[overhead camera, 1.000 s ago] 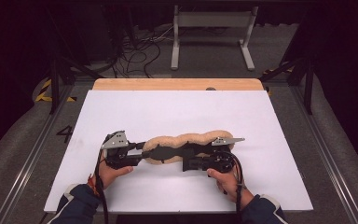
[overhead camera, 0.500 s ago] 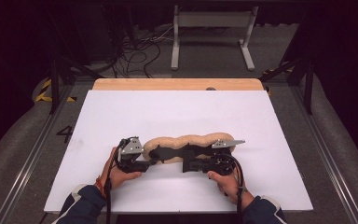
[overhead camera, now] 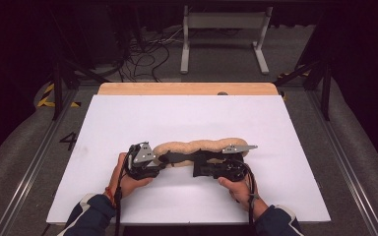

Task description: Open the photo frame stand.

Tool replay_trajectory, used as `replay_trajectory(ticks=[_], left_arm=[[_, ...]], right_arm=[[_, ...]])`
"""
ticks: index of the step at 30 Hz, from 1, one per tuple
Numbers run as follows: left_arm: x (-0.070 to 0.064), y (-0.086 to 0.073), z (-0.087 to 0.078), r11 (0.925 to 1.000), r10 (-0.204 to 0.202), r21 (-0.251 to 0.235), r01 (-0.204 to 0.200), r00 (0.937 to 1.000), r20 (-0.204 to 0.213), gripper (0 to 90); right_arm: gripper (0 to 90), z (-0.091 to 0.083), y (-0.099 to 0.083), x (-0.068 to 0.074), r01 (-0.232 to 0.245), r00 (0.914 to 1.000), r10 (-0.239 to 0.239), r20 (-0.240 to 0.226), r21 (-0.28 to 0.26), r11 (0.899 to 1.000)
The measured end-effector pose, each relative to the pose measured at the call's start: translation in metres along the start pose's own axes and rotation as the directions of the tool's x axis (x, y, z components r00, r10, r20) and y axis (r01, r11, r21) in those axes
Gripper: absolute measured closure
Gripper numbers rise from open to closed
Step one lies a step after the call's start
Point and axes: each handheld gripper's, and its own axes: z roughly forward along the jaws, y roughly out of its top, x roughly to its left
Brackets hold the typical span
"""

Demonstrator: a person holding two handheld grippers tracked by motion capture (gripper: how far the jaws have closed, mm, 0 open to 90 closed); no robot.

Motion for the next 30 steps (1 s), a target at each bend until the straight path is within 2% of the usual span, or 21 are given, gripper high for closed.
replay_trajectory(ticks=[4, 9, 17, 18, 19, 20, 21, 26, 27, 30], left_arm=[[0.001, 0.002, 0.003, 0.9997, 0.022, 0.008, -0.021, 0.9986, -0.048, 52.7], [0.002, 0.003, 0.006, 0.9993, 0.035, 0.013, -0.034, 0.9962, -0.08, 52.8], [0.003, 0.004, 0.007, 0.9992, 0.031, 0.028, -0.027, 0.9915, -0.126, 52.9], [0.003, 0.004, 0.007, 0.9992, 0.029, 0.03, -0.026, 0.991, -0.13, 53.1], [0.003, 0.004, 0.007, 0.9992, 0.03, 0.029, -0.027, 0.9902, -0.136, 53.8], [0.004, 0.003, 0.007, 0.9995, 0.025, 0.024, -0.022, 0.9907, -0.134, 54.4], [0.004, 0.003, 0.007, 0.9996, 0.022, 0.022, -0.019, 0.9909, -0.133, 54.9], [0.006, 0.001, 0.006, 0.9998, 0.021, 0.007, -0.021, 0.9924, -0.122, 55.6], [0.007, 0.001, 0.006, 0.9997, 0.024, 0.001, -0.024, 0.993, -0.115, 55.9], [0.007, 0.0, 0.006, 0.9995, 0.03, 0.0, -0.03, 0.993, -0.115, 56.0]], right_arm=[[75.9, 0.0, 0.001, 0.0, 0.041, 0.9977, -0.041, 0.054, -0.004, 0.999], [75.8, 0.002, 0.001, -0.001, 0.051, 0.9957, -0.051, 0.078, 0.002, 0.999], [77.6, -0.001, -0.001, -0.003, 0.046, 0.996, -0.045, 0.076, -0.002, 0.999], [79.4, -0.001, -0.001, -0.003, 0.045, 0.9963, -0.045, 0.073, -0.004, 0.999], [79.7, -0.001, -0.001, -0.002, 0.046, 0.9979, -0.046, 0.046, -0.008, 0.999], [79.7, -0.001, -0.002, 0.0, 0.059, 0.9975, -0.059, 0.039, -0.005, 0.998], [78.9, 0.001, -0.002, 0.004, 0.081, 0.9948, -0.082, 0.06, 0.014, 0.997], [75.3, 0.003, -0.004, 0.006, 0.1, 0.9911, -0.102, 0.086, 0.026, 0.995], [73.6, 0.003, -0.004, 0.005, 0.102, 0.9904, -0.104, 0.091, 0.027, 0.994], [62.8, 0.002, -0.002, 0.004, 0.12, 0.981, -0.121, 0.151, 0.018, 0.993]])
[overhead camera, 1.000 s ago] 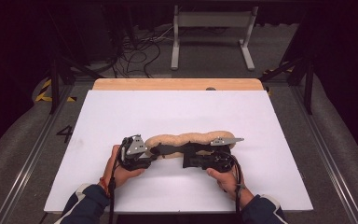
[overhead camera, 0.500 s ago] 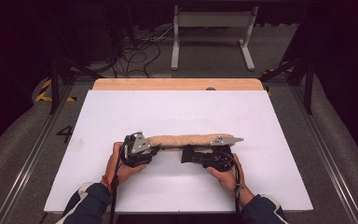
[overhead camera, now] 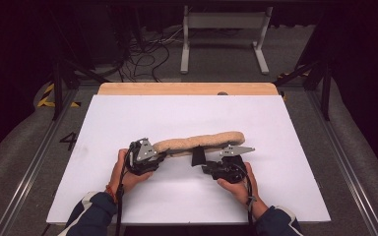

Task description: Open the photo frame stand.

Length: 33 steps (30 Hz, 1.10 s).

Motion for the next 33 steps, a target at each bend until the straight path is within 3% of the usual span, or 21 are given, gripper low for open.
replay_trajectory(ticks=[2, 6, 11, 15, 16, 18, 22, 27, 33], left_arm=[[0.0, 0.0, 0.0, 1.0, 0.001, 0.0, -0.001, 1.0, -0.002, 55.9], [0.0, 0.0, 0.0, 1.0, -0.003, -0.003, 0.003, 1.0, -0.001, 55.4], [0.0, 0.0, 0.0, 0.9999, -0.009, -0.008, 0.009, 0.9999, 0.007, 54.9], [-0.001, 0.0, 0.0, 1.0, -0.008, -0.002, 0.008, 0.9999, -0.007, 54.8], [-0.001, 0.001, 0.0, 1.0, -0.004, 0.006, 0.004, 0.9999, -0.01, 54.8], [-0.001, 0.0, 0.0, 0.9999, -0.009, 0.006, 0.009, 0.9999, -0.008, 55.0], [-0.003, 0.001, 0.0, 0.9999, -0.005, 0.015, 0.005, 0.9999, -0.015, 55.3], [-0.004, 0.002, 0.001, 0.9997, -0.013, 0.022, 0.014, 0.9996, -0.026, 54.9], [-0.005, 0.003, 0.001, 0.9994, -0.018, 0.028, 0.019, 0.9995, -0.026, 53.9]], right_arm=[[57.7, 0.001, 0.001, -0.003, 0.002, 0.9997, -0.002, 0.025, 0.0, 1.0], [51.6, 0.01, 0.003, -0.008, -0.008, 0.9995, 0.008, 0.03, -0.003, 1.0], [44.9, 0.022, 0.007, -0.005, 0.024, 0.9988, -0.025, 0.041, 0.018, 1.0], [48.9, 0.026, 0.01, -0.004, 0.033, 0.999, -0.033, 0.028, 0.022, 0.999], [53.5, 0.026, 0.01, -0.003, 0.038, 0.9992, -0.038, 0.008, 0.025, 0.999], [53.5, 0.027, 0.009, 0.001, 0.073, 0.9972, -0.073, 0.012, 0.03, 0.997], [60.2, 0.025, 0.008, -0.002, 0.049, 0.9988, -0.049, 0.001, 0.03, 0.998], [59.5, 0.023, 0.007, -0.003, 0.048, 0.9984, -0.047, -0.032, 0.041, 0.998], [61.1, 0.02, 0.005, 0.002, 0.086, 0.9962, -0.085, -0.019, 0.05, 0.995]])
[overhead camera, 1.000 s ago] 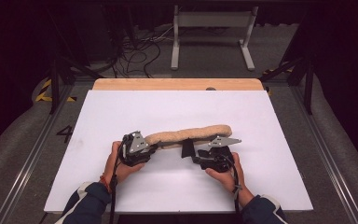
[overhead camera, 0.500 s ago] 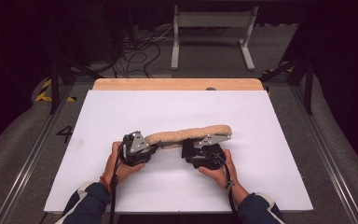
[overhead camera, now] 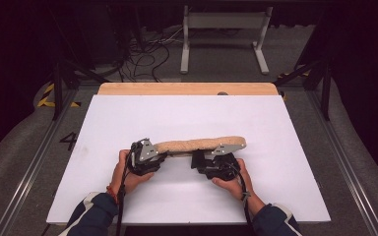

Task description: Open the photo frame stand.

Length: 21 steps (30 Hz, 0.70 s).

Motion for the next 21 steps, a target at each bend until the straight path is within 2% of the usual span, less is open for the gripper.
replay_trajectory(ticks=[2, 5, 7, 8, 10, 16, 21], left_arm=[[0.001, -0.001, 0.0, 0.9999, -0.011, -0.008, 0.012, 0.9998, 0.015, 53.6], [0.001, -0.004, -0.003, 0.9985, -0.041, -0.035, 0.042, 0.9984, 0.039, 52.3], [0.002, -0.005, -0.006, 0.9975, -0.045, -0.051, 0.048, 0.9972, 0.059, 52.2], [0.003, -0.006, -0.007, 0.9959, -0.063, -0.059, 0.068, 0.9952, 0.075, 52.0], [0.005, -0.008, -0.009, 0.9947, -0.073, -0.065, 0.079, 0.9938, 0.084, 52.5], [0.005, -0.007, -0.014, 0.9951, -0.064, -0.07, 0.071, 0.9936, 0.093, 47.6], [0.006, -0.008, -0.018, 0.9959, -0.052, -0.068, 0.06, 0.9914, 0.12, 43.0]], right_arm=[[58.7, -0.001, 0.0, 0.002, 0.005, 1.0, -0.005, 0.008, 0.006, 1.0], [50.3, -0.006, -0.002, 0.006, 0.004, 0.9998, -0.004, 0.019, 0.016, 1.0], [51.3, -0.014, -0.004, 0.008, 0.029, 0.9991, -0.03, 0.031, 0.018, 0.999], [50.9, -0.017, -0.004, 0.008, 0.028, 0.9992, -0.028, 0.027, 0.009, 1.0], [51.4, -0.027, -0.004, 0.007, 0.032, 0.9989, -0.031, 0.036, -0.007, 0.999], [53.8, -0.045, -0.008, 0.005, 0.065, 0.9968, -0.064, 0.048, -0.021, 0.998], [55.8, -0.057, -0.011, 0.003, 0.086, 0.9944, -0.084, 0.063, -0.028, 0.996]])
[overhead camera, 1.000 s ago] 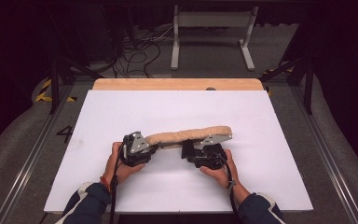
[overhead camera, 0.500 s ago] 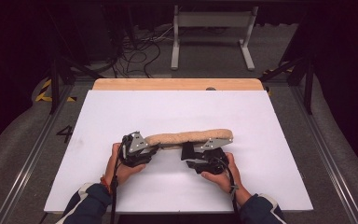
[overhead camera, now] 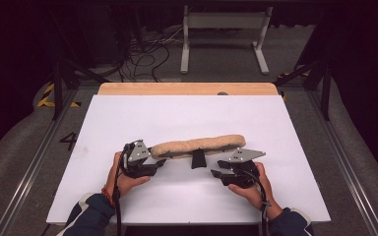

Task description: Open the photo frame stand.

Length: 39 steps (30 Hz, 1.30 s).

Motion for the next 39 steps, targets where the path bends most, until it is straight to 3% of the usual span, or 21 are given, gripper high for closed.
replay_trajectory(ticks=[12, 20, 25, 29, 32, 39], left_arm=[[0.005, -0.002, -0.01, 1.0, 0.009, -0.003, -0.009, 0.9999, 0.011, 31.9], [0.002, 0.0, -0.014, 0.9996, 0.006, -0.028, -0.006, 1.0, 0.006, 25.2], [0.003, 0.001, -0.019, 0.999, -0.008, -0.044, 0.008, 1.0, 0.005, 21.0], [0.003, 0.004, -0.02, 0.998, -0.012, -0.062, 0.012, 0.9999, 0.009, 19.9], [0.003, 0.005, -0.019, 0.998, -0.008, -0.062, 0.008, 0.9999, 0.013, 20.6], [0.002, 0.006, -0.018, 0.9978, 0.003, -0.066, -0.002, 0.9998, 0.019, 25.1]], right_arm=[[61.9, -0.022, -0.007, -0.015, -0.022, 0.9996, 0.023, 0.019, -0.034, 0.999], [76.6, -0.044, -0.01, -0.025, -0.032, 0.9968, 0.036, 0.071, -0.057, 0.998], [82.0, -0.056, -0.011, -0.03, -0.025, 0.9903, 0.035, 0.134, -0.074, 0.997], [81.9, -0.064, -0.011, -0.036, -0.04, 0.9857, 0.055, 0.159, -0.095, 0.995], [82.2, -0.066, -0.011, -0.04, -0.052, 0.9813, 0.065, 0.181, -0.079, 0.996], [85.3, -0.067, -0.012, -0.044, -0.067, 0.9797, 0.081, 0.183, -0.083, 0.994]])
